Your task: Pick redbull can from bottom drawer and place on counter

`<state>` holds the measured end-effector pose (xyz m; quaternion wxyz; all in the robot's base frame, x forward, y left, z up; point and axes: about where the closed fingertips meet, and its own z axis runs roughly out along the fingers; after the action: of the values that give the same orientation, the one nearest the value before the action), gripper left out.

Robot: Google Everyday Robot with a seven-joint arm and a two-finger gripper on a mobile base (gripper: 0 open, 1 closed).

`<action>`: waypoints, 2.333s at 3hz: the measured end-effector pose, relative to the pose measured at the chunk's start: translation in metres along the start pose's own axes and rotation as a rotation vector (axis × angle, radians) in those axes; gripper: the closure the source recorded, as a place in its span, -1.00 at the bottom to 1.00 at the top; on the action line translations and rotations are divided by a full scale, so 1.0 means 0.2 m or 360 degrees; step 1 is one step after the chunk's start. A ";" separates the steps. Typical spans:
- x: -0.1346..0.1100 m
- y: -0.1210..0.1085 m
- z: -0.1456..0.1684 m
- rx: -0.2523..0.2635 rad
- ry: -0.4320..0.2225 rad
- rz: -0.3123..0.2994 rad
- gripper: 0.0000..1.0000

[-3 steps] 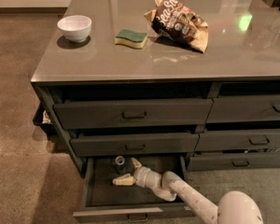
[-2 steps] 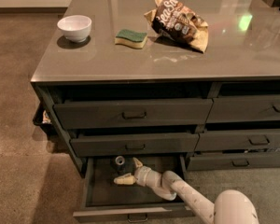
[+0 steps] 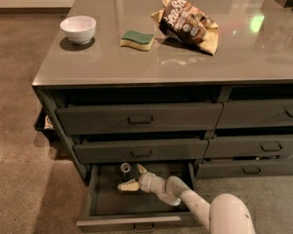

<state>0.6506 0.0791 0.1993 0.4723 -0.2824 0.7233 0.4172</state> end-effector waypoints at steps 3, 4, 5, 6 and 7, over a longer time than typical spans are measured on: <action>0.06 0.00 0.23 -0.0109 -0.0046 0.0028 -0.16; 0.06 0.00 0.25 -0.0122 -0.0072 0.0036 0.31; 0.05 -0.01 0.21 -0.0102 -0.0078 0.0029 0.77; 0.04 -0.01 0.08 -0.0065 -0.0054 0.0016 1.00; 0.04 0.06 -0.08 -0.0075 -0.0001 -0.0004 1.00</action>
Offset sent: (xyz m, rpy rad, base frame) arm 0.0236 0.0458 -0.0254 0.0598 -0.0025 0.0653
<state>0.6292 0.0706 0.1991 0.4663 -0.2943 0.7127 0.4336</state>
